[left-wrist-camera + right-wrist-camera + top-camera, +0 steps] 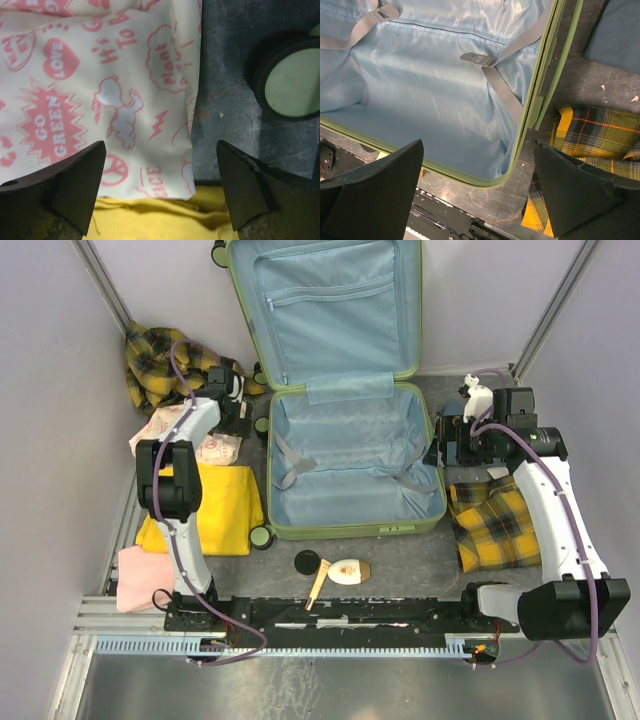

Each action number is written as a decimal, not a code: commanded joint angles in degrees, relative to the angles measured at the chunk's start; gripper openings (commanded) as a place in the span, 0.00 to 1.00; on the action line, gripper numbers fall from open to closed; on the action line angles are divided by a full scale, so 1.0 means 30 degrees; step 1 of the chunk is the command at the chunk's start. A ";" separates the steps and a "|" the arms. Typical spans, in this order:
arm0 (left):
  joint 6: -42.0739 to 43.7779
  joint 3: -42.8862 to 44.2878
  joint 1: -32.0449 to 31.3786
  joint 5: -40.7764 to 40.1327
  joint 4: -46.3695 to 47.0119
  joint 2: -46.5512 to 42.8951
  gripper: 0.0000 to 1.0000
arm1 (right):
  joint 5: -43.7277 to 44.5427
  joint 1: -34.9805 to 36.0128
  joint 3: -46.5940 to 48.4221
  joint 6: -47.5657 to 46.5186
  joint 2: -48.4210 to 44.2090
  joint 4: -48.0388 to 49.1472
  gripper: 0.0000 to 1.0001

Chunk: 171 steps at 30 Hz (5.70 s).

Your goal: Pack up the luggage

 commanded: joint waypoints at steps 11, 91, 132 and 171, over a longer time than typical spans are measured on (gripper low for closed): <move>0.1443 0.3077 -0.0342 -0.3682 0.1893 0.4744 0.97 | -0.0404 -0.0032 0.0868 -0.0421 0.0623 0.0210 0.99; -1.1887 0.2233 -0.6875 0.7877 0.1933 -0.8440 0.03 | -0.1537 -0.0177 0.0868 0.3906 0.0567 0.1594 0.99; -1.4454 0.1283 -0.8492 0.7027 0.3722 -0.6230 0.03 | -0.3613 0.9006 0.2795 1.4211 0.7945 1.3215 0.99; -1.5335 0.0328 -0.8089 0.8576 0.4704 -0.6534 0.03 | -0.3210 0.8803 0.2449 1.5782 0.8319 1.4854 0.99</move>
